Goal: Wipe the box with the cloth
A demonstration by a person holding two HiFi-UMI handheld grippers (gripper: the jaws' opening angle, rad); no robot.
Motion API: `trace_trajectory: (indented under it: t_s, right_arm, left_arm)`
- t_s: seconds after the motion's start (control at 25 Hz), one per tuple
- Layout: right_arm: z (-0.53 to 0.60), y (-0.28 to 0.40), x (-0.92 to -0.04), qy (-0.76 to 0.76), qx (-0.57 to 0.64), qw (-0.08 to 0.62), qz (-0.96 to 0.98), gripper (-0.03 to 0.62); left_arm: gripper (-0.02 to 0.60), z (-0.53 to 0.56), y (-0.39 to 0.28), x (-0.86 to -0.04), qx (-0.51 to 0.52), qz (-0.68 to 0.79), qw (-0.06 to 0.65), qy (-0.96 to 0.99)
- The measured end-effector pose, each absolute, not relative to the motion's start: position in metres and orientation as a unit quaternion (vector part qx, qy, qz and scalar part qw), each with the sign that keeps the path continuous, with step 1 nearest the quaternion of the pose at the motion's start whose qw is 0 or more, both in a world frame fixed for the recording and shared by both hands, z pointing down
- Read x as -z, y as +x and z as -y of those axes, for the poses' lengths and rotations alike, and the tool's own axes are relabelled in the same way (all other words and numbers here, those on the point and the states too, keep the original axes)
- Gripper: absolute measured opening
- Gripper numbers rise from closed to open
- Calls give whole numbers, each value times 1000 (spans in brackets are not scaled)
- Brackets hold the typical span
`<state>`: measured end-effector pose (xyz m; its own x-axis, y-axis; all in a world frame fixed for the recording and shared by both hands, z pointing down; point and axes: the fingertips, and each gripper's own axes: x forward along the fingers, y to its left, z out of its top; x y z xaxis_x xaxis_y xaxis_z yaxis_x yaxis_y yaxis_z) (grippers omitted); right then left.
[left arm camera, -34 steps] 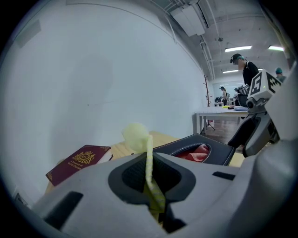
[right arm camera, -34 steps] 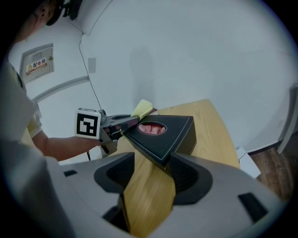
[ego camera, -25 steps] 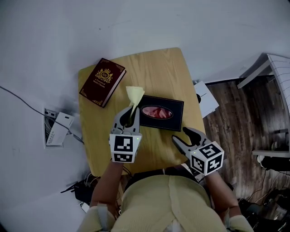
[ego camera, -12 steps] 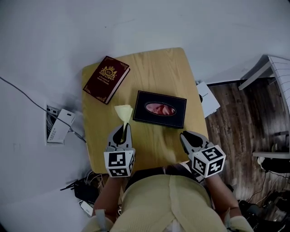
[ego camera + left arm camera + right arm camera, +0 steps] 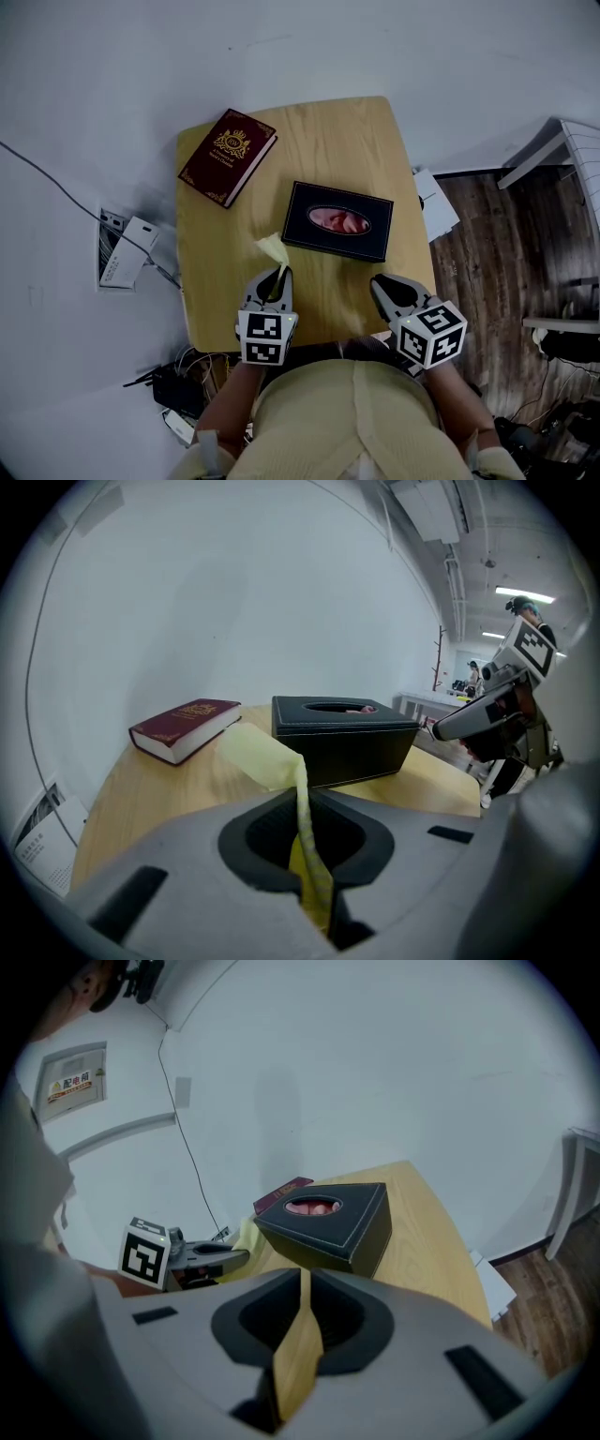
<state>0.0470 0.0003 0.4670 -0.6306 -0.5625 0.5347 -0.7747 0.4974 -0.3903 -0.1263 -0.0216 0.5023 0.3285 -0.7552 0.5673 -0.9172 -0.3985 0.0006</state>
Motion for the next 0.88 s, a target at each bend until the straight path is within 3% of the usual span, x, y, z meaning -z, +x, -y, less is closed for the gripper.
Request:
trace_trajectory:
  t_s: [0.88]
  right_arm:
    - [-3,77,-470,422,-325,156,832,51]
  left_arm:
    - [29,19,8,-528,-289,323,166,886]
